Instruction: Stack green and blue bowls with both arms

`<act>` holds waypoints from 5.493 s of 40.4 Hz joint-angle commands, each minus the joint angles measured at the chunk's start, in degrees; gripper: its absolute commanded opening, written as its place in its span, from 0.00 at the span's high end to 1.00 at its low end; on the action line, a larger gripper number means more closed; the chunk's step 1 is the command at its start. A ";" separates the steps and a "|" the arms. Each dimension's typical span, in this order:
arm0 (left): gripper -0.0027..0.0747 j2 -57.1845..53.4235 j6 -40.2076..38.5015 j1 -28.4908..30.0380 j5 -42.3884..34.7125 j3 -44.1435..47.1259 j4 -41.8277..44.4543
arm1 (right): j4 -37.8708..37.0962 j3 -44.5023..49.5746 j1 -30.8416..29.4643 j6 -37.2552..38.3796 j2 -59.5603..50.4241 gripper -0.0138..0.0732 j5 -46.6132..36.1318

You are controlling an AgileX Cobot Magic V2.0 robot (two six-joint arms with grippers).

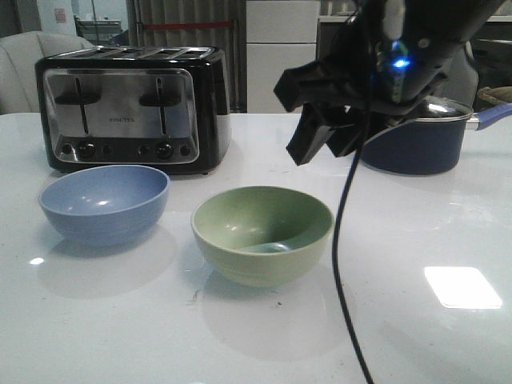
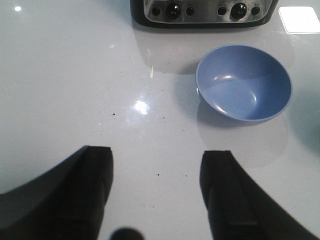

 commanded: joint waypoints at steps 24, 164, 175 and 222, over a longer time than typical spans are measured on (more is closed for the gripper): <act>0.19 24.38 -0.04 -9.19 -10.87 -8.56 -2.10 | -0.22 18.53 1.69 -2.36 -42.61 0.37 6.61; 0.42 -7.88 3.18 -29.32 -5.26 0.79 1.52 | -1.67 18.53 1.69 -2.36 -42.49 0.37 6.71; 0.43 -7.56 3.18 -29.32 -5.18 2.43 2.35 | -4.67 18.53 1.69 -2.36 -42.49 0.39 9.08; 0.85 -20.53 3.18 -15.56 -14.72 12.42 1.60 | -4.67 18.53 1.69 -2.36 -42.49 0.78 9.62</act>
